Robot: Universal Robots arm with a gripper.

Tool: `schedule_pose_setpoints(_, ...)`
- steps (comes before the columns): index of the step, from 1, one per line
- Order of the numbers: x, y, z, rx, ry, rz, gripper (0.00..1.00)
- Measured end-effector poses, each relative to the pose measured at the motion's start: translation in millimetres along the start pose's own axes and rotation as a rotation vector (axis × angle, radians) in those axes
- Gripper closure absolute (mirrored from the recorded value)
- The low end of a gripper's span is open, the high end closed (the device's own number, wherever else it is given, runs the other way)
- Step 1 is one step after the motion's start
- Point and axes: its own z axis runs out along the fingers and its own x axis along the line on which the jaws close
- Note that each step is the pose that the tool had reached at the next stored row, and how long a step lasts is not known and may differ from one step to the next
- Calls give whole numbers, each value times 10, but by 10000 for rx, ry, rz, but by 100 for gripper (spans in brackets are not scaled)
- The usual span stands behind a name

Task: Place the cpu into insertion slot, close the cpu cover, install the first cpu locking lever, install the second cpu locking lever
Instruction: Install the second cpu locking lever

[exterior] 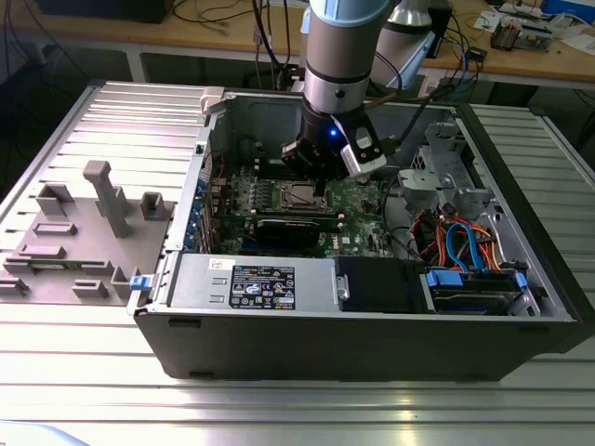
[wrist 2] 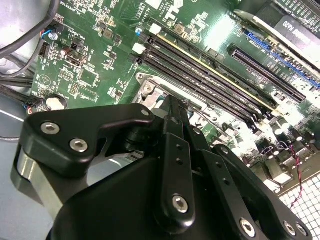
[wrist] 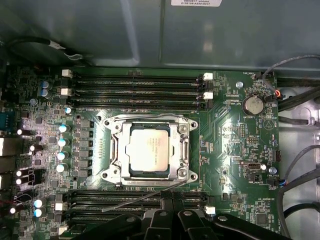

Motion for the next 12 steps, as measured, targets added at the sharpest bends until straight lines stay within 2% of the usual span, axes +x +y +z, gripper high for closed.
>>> schedule_pose_setpoints(4,1,-33,-3,0,0,1,89)
schedule_pose_setpoints(12,1,-36,-3,0,0,1,89)
